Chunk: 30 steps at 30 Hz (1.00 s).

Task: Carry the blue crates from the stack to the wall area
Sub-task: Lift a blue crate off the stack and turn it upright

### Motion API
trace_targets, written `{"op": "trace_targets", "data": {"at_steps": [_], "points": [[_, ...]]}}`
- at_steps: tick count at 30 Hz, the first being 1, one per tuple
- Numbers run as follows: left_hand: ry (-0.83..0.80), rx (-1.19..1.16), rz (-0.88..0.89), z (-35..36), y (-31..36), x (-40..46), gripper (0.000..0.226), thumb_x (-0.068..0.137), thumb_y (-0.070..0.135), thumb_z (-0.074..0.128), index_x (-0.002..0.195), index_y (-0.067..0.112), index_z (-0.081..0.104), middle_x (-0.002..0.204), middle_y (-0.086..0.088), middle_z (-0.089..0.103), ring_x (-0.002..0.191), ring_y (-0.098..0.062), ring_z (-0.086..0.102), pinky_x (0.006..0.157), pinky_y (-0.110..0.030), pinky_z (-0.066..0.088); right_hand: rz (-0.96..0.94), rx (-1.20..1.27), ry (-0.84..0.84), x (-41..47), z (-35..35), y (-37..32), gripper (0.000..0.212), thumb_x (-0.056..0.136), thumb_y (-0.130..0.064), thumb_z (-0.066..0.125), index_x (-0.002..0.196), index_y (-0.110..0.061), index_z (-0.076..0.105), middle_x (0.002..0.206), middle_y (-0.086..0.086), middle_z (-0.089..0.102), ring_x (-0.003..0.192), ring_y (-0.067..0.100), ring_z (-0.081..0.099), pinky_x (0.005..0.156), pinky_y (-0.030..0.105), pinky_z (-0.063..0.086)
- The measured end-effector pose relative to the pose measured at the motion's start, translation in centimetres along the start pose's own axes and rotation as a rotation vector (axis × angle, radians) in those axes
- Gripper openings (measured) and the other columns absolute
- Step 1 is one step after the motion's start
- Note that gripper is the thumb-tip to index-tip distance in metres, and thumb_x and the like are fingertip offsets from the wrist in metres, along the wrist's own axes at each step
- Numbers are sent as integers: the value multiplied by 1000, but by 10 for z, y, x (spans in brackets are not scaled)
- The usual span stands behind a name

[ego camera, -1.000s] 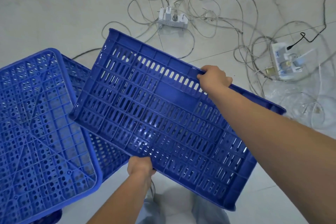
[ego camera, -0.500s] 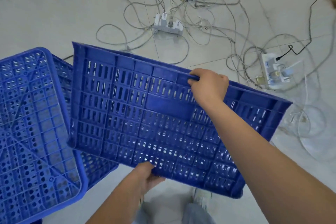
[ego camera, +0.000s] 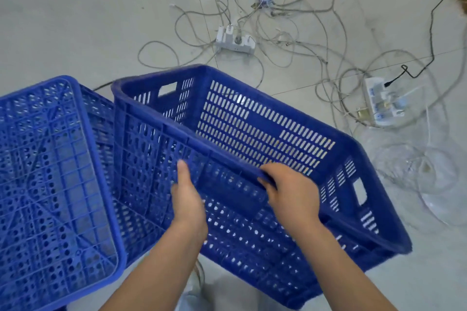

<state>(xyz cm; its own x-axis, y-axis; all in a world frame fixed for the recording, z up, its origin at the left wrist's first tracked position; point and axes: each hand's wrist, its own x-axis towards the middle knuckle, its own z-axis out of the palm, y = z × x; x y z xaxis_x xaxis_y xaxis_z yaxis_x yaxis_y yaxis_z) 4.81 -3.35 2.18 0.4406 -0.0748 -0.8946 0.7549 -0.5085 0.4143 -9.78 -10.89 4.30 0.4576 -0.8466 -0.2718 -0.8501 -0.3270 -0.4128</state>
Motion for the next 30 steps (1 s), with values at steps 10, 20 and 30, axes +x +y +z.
{"op": "trace_targets", "data": {"at_steps": [10, 20, 30], "points": [[200, 163, 20, 17, 34, 26, 79, 87, 11, 57, 151, 12, 10, 136, -14, 48, 116, -36, 54, 94, -55, 48, -76, 74, 84, -52, 47, -3, 43, 42, -10, 92, 77, -26, 72, 67, -17, 67, 51, 4, 63, 33, 13, 35], [184, -221, -95, -11, -80, 24, 52, 83, -15, 53, 127, 5, 35, 114, -15, 51, 85, -28, 56, 83, -44, 50, -114, -54, -213, -97, 96, 65, 50, 42, -21, 82, 80, -34, 52, 71, -20, 60, 62, 3, 61, 39, 16, 39], [235, -392, -337, -2, -189, 51, 42, 81, -20, 47, 117, 1, 52, 129, -23, 58, 88, -29, 57, 38, -28, 54, 39, -236, -580, -97, 114, 131, 33, 80, 0, 52, 108, -18, 59, 107, 0, 66, 99, 24, 61, 70, 29, 31]]}}
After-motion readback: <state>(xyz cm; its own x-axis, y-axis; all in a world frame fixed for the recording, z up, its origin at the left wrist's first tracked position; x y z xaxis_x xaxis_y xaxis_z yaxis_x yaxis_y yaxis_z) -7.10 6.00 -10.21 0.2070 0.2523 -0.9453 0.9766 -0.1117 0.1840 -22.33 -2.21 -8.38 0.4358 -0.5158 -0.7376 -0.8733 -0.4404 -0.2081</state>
